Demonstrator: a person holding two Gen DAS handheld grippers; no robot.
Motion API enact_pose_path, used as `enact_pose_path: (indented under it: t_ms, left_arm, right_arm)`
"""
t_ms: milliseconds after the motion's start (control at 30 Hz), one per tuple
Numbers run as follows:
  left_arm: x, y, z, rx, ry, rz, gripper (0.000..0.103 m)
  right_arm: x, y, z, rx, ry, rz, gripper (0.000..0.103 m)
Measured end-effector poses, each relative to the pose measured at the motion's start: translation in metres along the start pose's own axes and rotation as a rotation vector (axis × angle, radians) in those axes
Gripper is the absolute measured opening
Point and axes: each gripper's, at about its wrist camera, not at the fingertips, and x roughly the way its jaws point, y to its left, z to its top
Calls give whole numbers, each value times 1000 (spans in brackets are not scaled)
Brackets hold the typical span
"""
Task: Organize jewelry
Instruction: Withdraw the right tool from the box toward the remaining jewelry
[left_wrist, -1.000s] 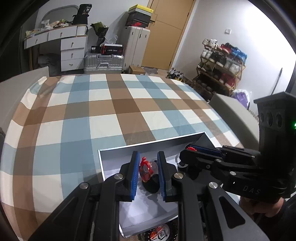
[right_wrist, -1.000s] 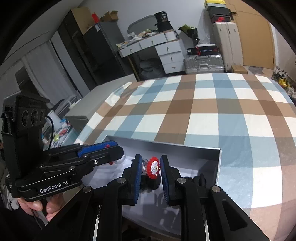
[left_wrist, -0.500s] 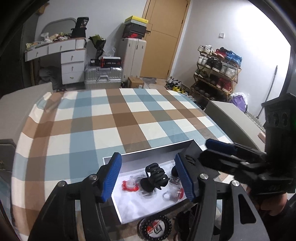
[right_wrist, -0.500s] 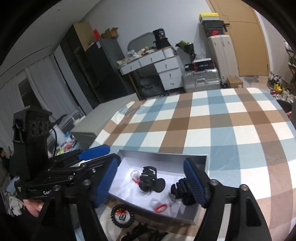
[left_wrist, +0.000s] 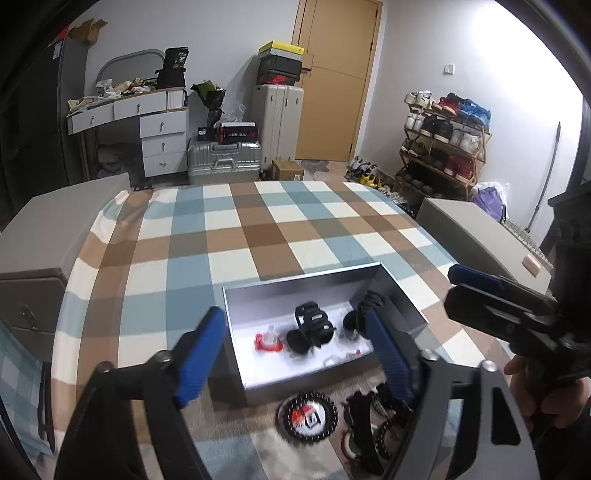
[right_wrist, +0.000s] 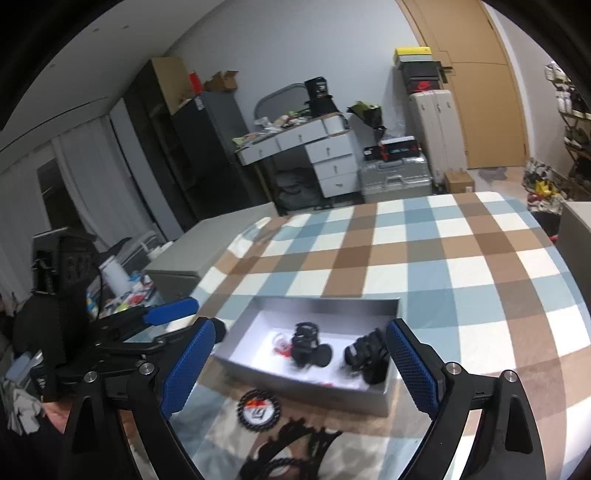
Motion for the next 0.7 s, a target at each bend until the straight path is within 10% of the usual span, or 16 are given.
enact_pose_path:
  t_ms: [700]
  left_arm:
    - [10, -5, -70, 20, 125, 83, 98]
  right_arm:
    - [-25, 7, -67, -70, -3, -132, 103]
